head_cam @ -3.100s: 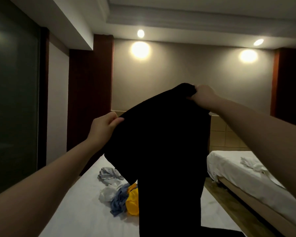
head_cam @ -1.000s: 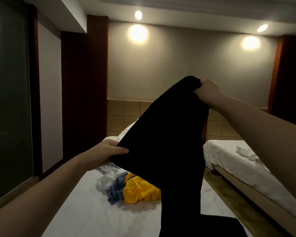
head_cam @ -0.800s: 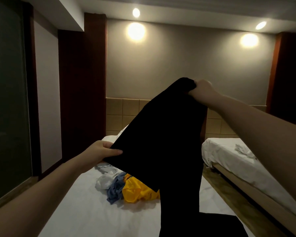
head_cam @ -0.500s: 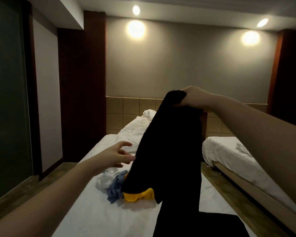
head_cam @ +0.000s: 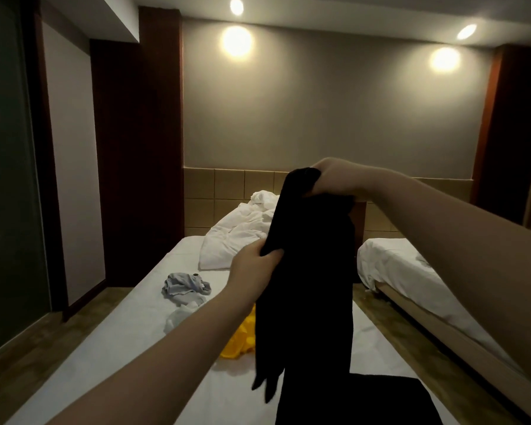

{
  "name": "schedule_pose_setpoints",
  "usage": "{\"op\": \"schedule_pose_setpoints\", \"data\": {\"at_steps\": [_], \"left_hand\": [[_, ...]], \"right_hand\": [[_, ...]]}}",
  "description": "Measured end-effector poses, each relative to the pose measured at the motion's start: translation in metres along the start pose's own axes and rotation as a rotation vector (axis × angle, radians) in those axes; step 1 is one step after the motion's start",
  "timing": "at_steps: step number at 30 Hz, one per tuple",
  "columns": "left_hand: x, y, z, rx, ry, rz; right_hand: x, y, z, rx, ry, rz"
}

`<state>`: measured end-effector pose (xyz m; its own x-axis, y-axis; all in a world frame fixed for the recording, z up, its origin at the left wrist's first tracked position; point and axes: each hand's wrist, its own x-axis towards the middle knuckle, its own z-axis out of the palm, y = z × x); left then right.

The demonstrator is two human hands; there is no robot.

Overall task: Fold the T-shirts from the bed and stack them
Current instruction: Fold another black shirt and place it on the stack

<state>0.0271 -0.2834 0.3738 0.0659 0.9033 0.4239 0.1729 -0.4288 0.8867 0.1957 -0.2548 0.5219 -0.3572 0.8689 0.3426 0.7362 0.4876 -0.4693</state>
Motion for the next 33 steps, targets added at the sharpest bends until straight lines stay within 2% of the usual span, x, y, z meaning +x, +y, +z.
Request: {"op": "schedule_pose_setpoints", "data": {"at_steps": [6, 12, 19, 21, 23, 26, 29, 33], "left_hand": [[0.006, -0.016, -0.039, 0.15, 0.107, -0.076], [0.012, 0.003, -0.061, 0.41, 0.134, 0.089], [0.014, 0.033, -0.098, 0.194, -0.053, -0.037], [0.015, 0.031, -0.108, 0.109, -0.159, -0.107], [0.016, 0.023, -0.115, 0.045, -0.243, -0.163], [0.017, 0.011, -0.122, 0.025, -0.268, -0.209], [0.021, 0.002, -0.126, 0.047, -0.243, -0.231], [0.029, -0.003, -0.126, 0.165, -0.201, -0.147]], "right_hand": [[-0.007, 0.028, -0.009, 0.145, -0.312, 0.062], [-0.011, 0.041, -0.011, 0.272, -0.411, 0.051], [-0.011, 0.054, -0.014, 0.422, -0.428, 0.001], [-0.012, 0.054, -0.014, 0.44, -0.472, -0.017], [-0.01, 0.053, -0.012, 0.402, -0.542, 0.011], [-0.008, 0.051, -0.007, 0.222, -0.649, 0.094], [-0.004, 0.049, 0.002, 0.087, -0.587, 0.161], [0.007, 0.055, 0.01, 0.114, -0.471, 0.151]]}}
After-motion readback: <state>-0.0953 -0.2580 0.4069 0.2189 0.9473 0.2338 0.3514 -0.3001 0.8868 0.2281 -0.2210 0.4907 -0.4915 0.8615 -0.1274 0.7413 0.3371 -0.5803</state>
